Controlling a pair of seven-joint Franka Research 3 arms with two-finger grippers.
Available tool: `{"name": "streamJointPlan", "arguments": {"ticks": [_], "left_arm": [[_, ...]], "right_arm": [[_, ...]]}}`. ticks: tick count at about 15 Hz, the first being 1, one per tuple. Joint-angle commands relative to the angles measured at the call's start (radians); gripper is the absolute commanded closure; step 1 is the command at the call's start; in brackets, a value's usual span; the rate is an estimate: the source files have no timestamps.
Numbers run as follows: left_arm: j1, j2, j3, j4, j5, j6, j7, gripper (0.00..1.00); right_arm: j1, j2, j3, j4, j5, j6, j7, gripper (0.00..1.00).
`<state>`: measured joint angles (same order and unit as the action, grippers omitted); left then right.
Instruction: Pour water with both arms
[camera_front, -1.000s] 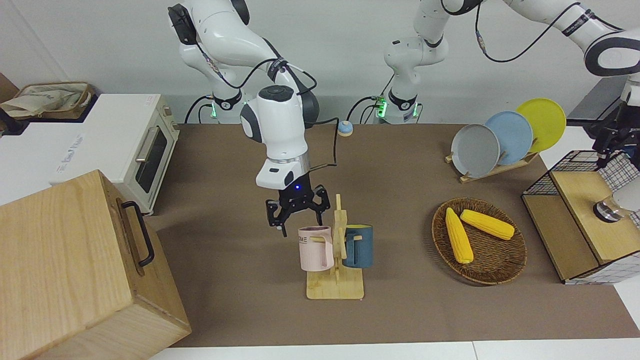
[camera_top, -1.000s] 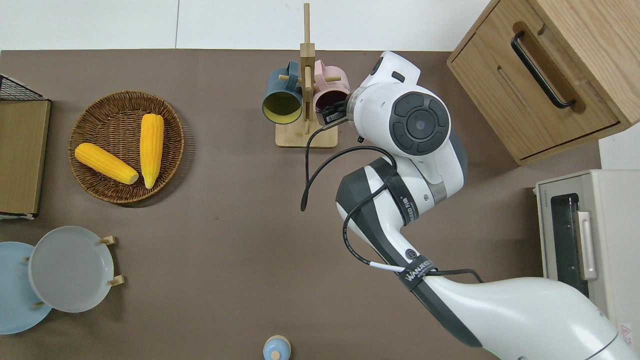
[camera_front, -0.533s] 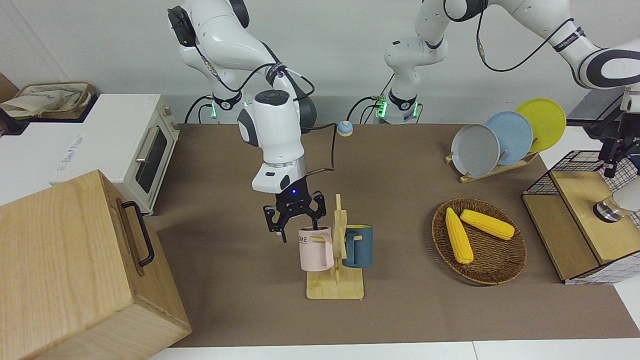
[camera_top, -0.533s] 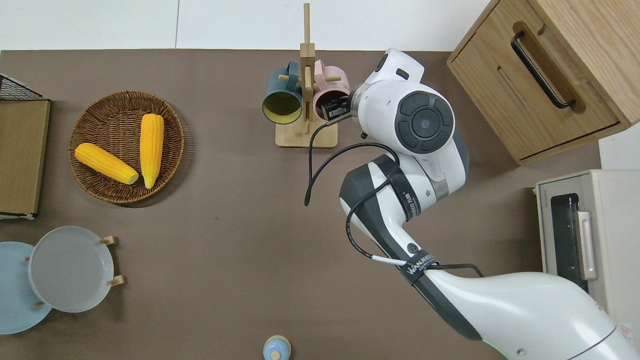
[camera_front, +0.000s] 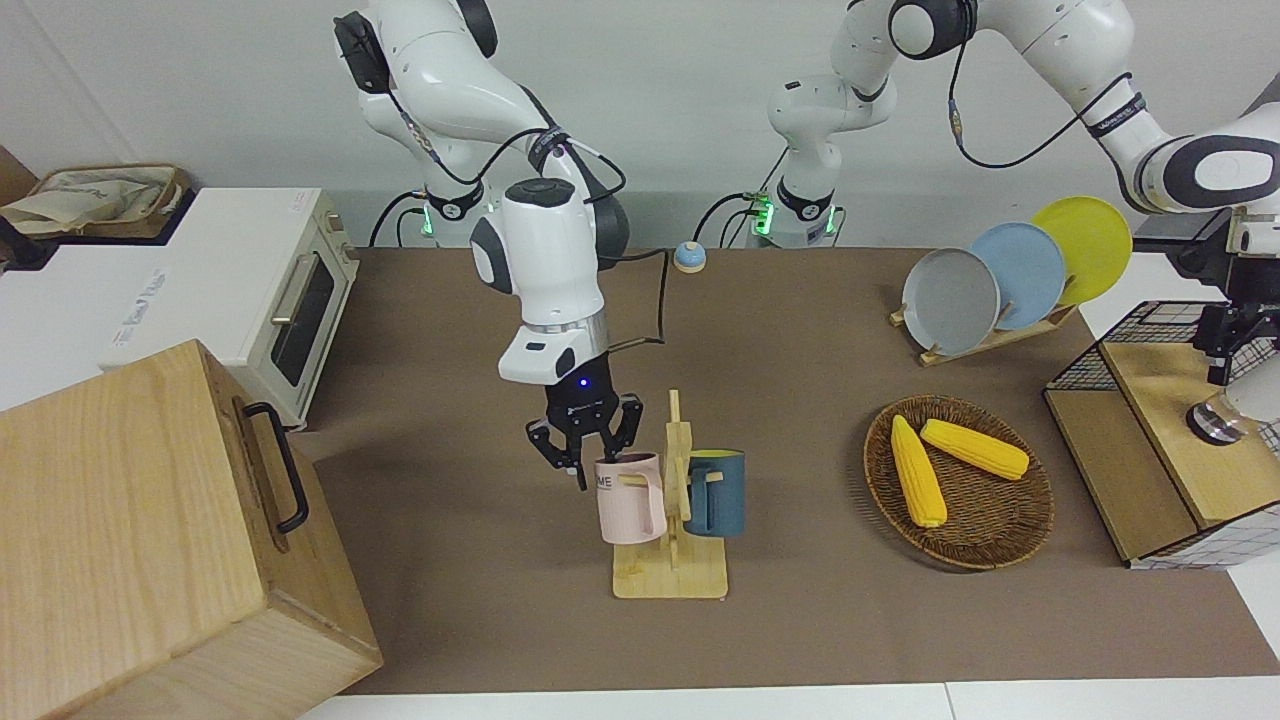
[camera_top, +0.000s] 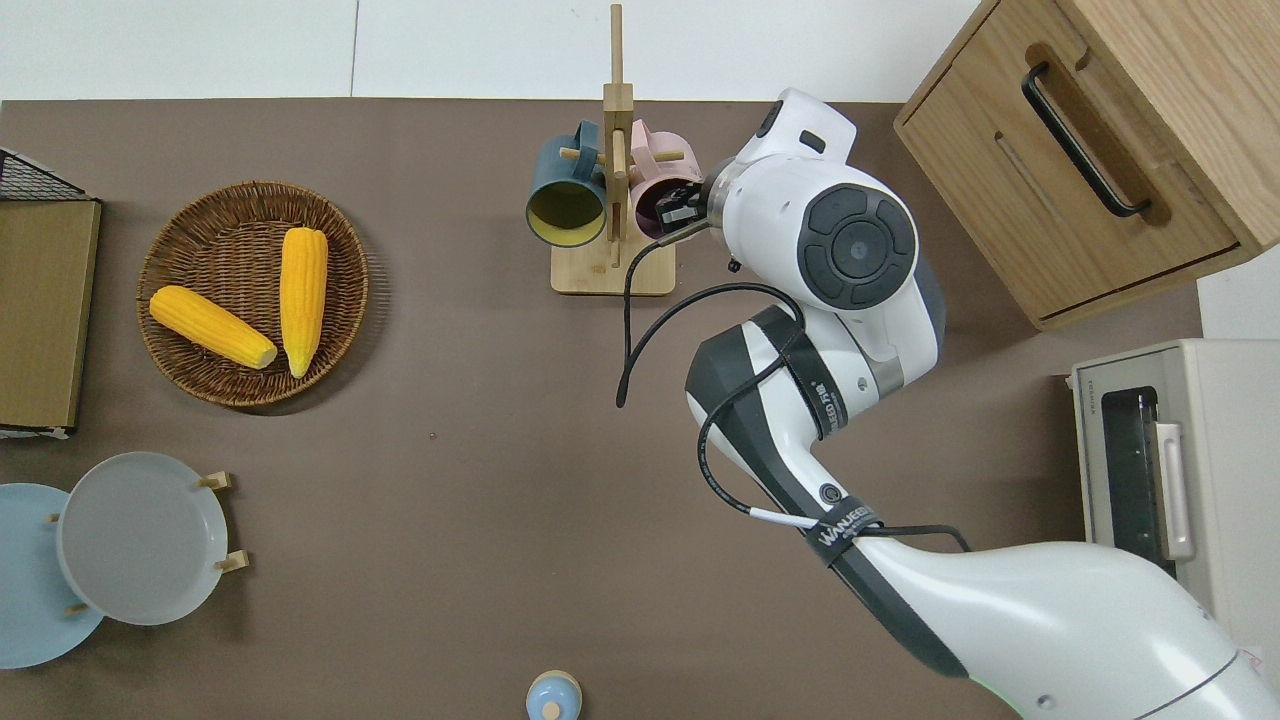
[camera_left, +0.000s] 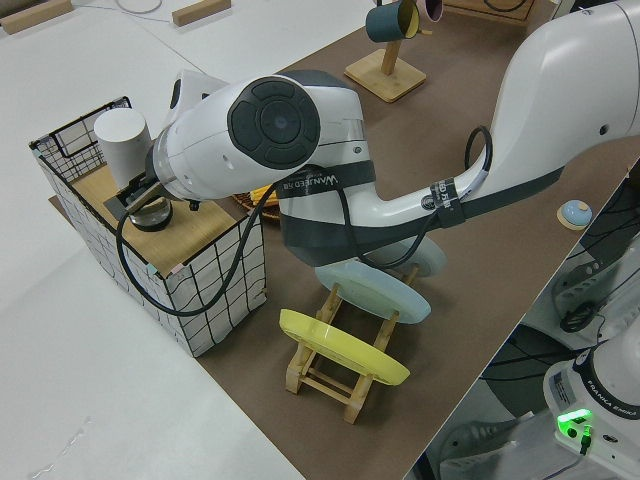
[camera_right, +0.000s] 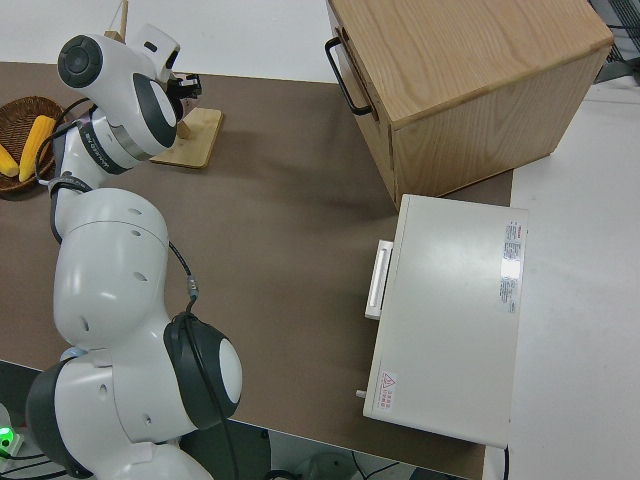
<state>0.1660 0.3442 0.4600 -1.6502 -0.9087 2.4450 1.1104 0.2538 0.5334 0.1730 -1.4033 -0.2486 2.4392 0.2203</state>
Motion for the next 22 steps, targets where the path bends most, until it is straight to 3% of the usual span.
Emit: {"name": "streamJointPlan", "arguments": {"ticks": [1, 4, 7, 8, 10, 11, 13, 14, 15, 22], "left_arm": [[0.004, 0.024, -0.004, 0.047, -0.032, 0.022, 0.026, 0.00], [0.006, 0.035, -0.004, 0.066, -0.056, 0.022, 0.029, 0.00], [0.010, 0.050, -0.004, 0.076, -0.061, 0.028, 0.029, 0.01], [0.010, 0.055, -0.004, 0.082, -0.062, 0.035, 0.028, 0.08], [0.010, 0.067, -0.004, 0.086, -0.096, 0.042, 0.028, 0.31], [0.010, 0.068, -0.004, 0.087, -0.105, 0.043, 0.028, 0.51], [0.010, 0.070, -0.004, 0.089, -0.105, 0.052, 0.026, 0.82], [0.009, 0.070, -0.004, 0.089, -0.107, 0.052, 0.025, 0.94], [0.009, 0.070, -0.004, 0.089, -0.105, 0.052, 0.025, 1.00], [0.003, 0.064, -0.001, 0.113, -0.101, 0.046, 0.005, 1.00]], "right_arm": [[-0.013, 0.014, 0.013, 0.014, -0.023, 0.018, -0.001, 0.862], [-0.011, 0.013, 0.013, 0.014, -0.021, 0.018, -0.001, 0.990], [-0.010, 0.013, 0.013, 0.014, -0.021, 0.018, -0.001, 1.000], [-0.010, 0.011, 0.013, 0.014, -0.021, 0.018, -0.001, 1.000], [-0.010, 0.011, 0.013, 0.014, -0.021, 0.014, -0.002, 1.000], [-0.008, 0.008, 0.013, 0.014, -0.021, 0.009, -0.004, 1.000], [-0.007, -0.004, 0.011, 0.014, -0.023, 0.000, -0.004, 1.000], [-0.004, -0.009, 0.011, 0.014, -0.026, -0.015, -0.004, 1.000], [-0.002, -0.019, 0.010, 0.014, -0.029, -0.040, -0.006, 1.000], [-0.028, -0.075, 0.010, 0.009, -0.066, -0.193, -0.065, 1.000]]}}
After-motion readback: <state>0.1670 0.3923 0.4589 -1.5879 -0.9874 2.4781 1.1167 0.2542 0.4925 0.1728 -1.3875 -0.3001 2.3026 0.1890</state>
